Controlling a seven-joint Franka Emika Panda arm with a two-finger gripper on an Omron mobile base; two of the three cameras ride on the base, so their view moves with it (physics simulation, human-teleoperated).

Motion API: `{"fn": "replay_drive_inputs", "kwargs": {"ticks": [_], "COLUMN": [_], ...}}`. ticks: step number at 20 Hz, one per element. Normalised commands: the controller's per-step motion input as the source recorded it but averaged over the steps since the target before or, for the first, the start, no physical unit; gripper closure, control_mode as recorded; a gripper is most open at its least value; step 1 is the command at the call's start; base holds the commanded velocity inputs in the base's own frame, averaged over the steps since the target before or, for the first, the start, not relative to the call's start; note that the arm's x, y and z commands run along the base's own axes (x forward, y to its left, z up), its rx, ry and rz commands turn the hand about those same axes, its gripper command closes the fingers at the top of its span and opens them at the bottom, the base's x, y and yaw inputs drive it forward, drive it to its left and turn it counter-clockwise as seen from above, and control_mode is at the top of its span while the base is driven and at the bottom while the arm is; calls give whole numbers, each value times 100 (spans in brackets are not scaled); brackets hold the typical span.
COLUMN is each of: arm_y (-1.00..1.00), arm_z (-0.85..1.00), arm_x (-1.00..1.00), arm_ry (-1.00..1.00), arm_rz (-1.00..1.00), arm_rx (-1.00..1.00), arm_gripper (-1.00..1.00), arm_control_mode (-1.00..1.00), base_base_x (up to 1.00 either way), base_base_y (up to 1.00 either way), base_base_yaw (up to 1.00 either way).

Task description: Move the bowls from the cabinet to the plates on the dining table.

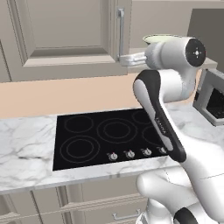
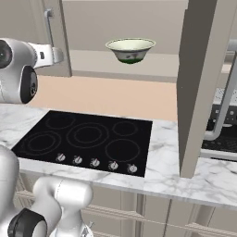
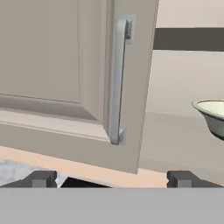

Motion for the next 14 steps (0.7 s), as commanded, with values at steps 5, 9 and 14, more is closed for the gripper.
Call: {"fn": "replay_drive_inputs", "kwargs": {"ticks": [5, 9, 14], "arm_y": [24, 1, 1], "arm_z": [24, 21, 12], "arm_x": [52, 39, 34], "arm_ry": [-10, -6, -5], "arm_rz": [2, -1, -5], "arm_rx": [0, 0, 0], "arm_gripper": [-100, -100, -100], "arm_control_mode": [-100, -100, -100], "base_base_x": [0, 0, 0], "base_base_y": [0, 0, 0], "base_base_yaw": [0, 0, 0]}}
